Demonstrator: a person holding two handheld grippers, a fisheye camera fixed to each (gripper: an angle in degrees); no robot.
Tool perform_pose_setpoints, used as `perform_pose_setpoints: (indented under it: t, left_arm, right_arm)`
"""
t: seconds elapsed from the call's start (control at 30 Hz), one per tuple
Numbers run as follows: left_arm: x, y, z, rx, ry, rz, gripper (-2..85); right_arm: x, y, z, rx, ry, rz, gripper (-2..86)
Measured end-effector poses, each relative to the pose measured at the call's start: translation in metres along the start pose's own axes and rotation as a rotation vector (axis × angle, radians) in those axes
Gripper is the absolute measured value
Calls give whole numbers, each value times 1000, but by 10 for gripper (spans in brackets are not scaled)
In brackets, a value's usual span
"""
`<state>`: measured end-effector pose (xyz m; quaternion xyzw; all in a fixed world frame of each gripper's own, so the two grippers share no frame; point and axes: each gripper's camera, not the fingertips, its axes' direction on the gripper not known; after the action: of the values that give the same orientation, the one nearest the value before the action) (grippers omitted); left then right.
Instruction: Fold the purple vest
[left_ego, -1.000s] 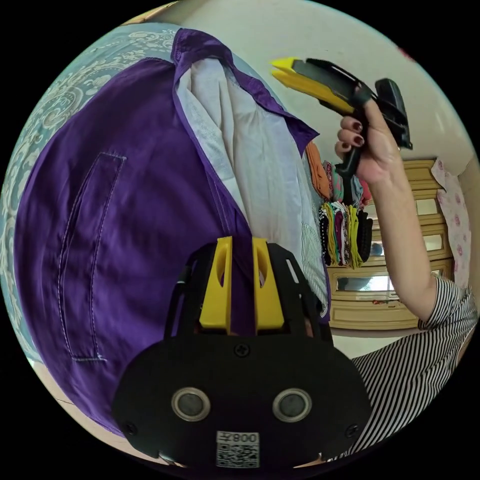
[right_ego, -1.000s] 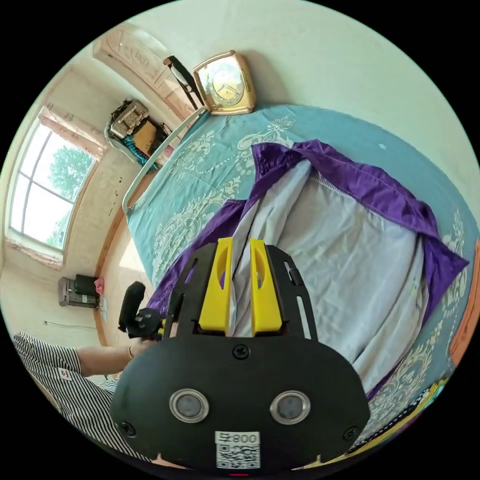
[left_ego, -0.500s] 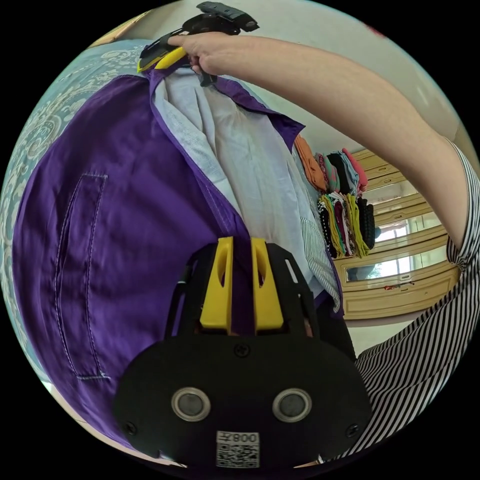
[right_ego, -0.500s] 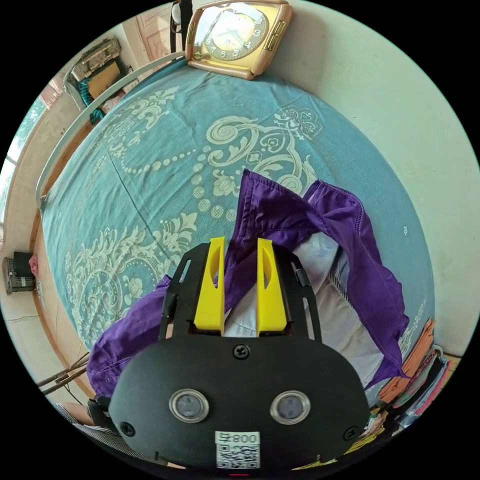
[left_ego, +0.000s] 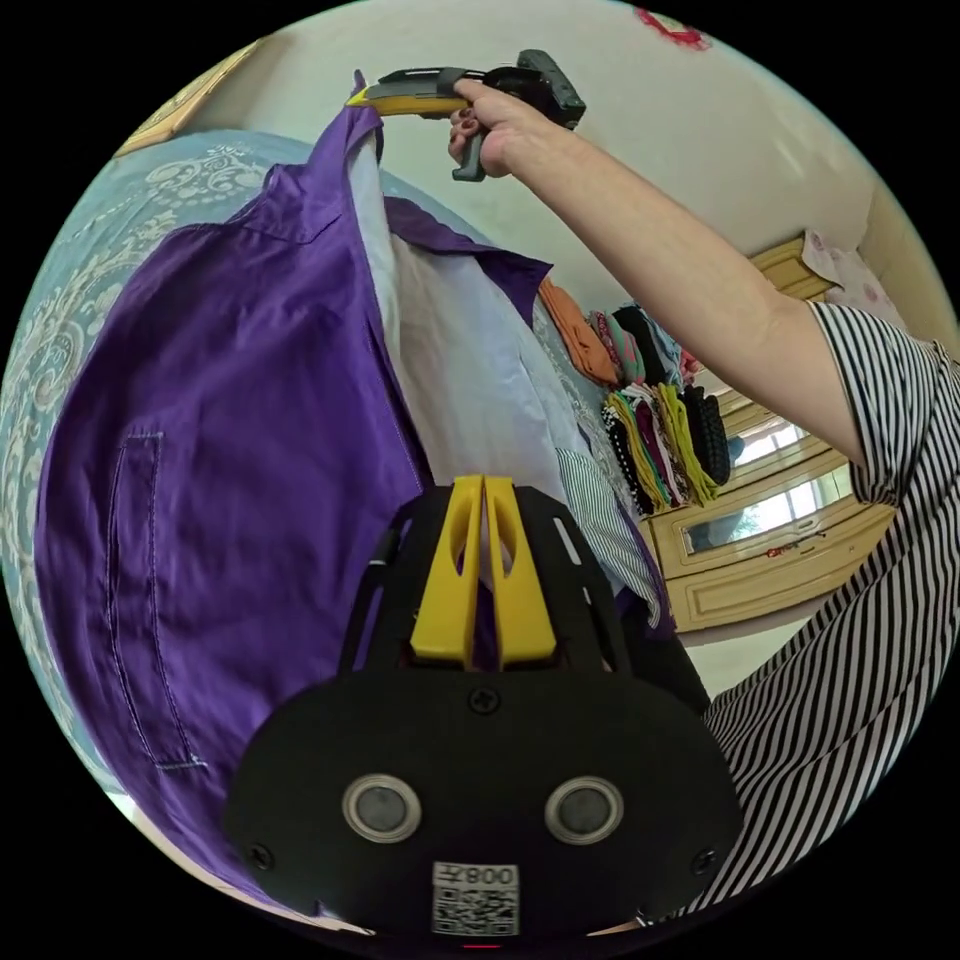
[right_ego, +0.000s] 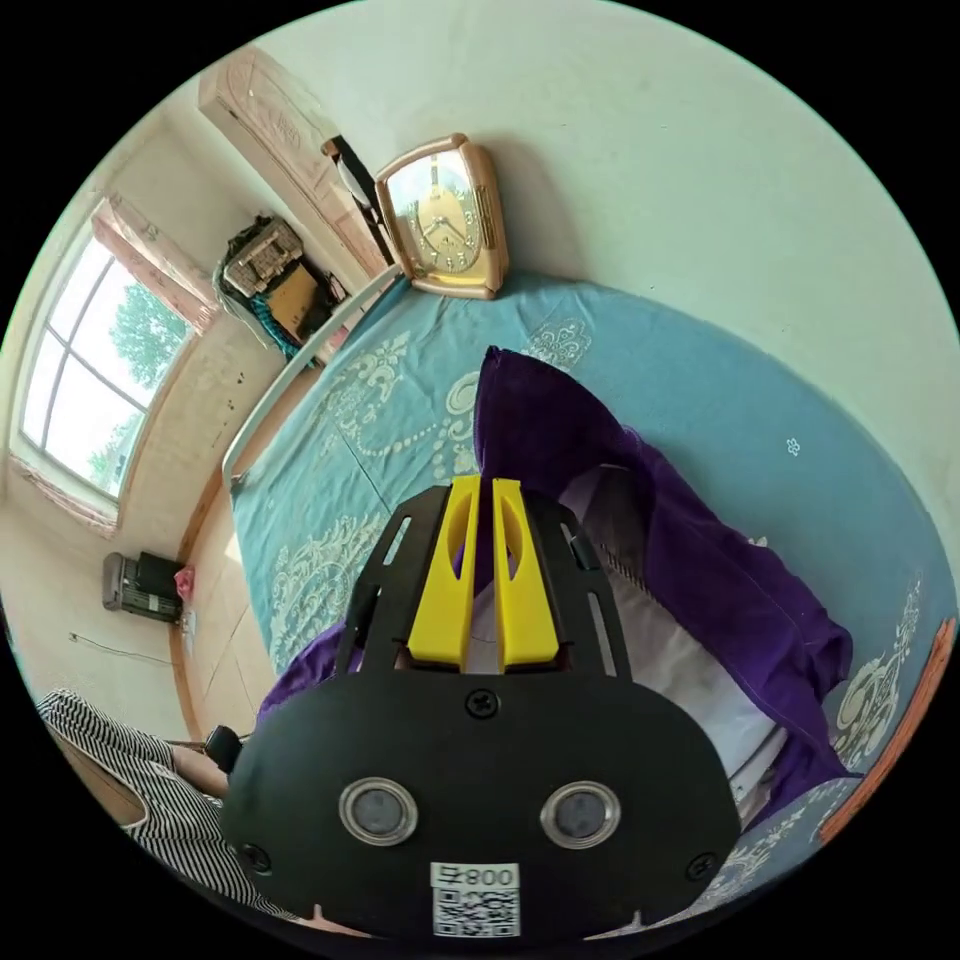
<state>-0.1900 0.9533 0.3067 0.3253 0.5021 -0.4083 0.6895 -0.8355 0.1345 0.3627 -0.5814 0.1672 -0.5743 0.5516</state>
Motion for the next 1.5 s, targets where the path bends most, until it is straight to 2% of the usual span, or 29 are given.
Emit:
perform_pose_setpoints:
  t: [0.2,0.33,0.43,0.57,0.67,0.77,0.83,0.97,1.07,1.13,1.2,1.37,1.5]
  left_arm:
    - [16,-32,31,28,21,87,10]
    - [6,-48,69,-58,-53,76,29]
    - [-10,-61,95,-135,-104,33,54]
    - [-25,-79,119,-184,-113,28,63]
    - [-36,-96,135,-193,-95,28,64]
    - [-45,-111,150,-188,-83,26,62]
    - [-53,-121,162,-181,-75,17,59]
    - [-66,-140,177,-180,-72,12,46]
    - [-74,-156,189,-180,-96,11,37]
    - [-81,-169,199,-193,-91,15,37]
    - [-86,-180,204,-185,-88,22,41]
    - [-99,-241,208,-106,-72,112,66]
    - [-102,-334,212,1,-144,288,97]
  right_arm:
    - [107,10,-59,89,-71,71,22]
    - [214,40,-35,91,-163,318,29]
    - [263,62,4,41,-280,441,34]
    - [277,81,22,83,-357,413,34]
    - [279,100,16,100,-283,361,22]
    - [273,114,16,26,-115,265,7]
    - [272,108,38,-117,48,221,2]
    - [269,78,77,-249,219,122,-2]
    - [272,51,82,-254,277,62,-2]
    - [281,36,67,-156,405,86,0]
    - [295,28,50,-131,334,121,1]
    - [328,43,17,-27,430,224,4]
    - [352,80,4,33,369,280,17]
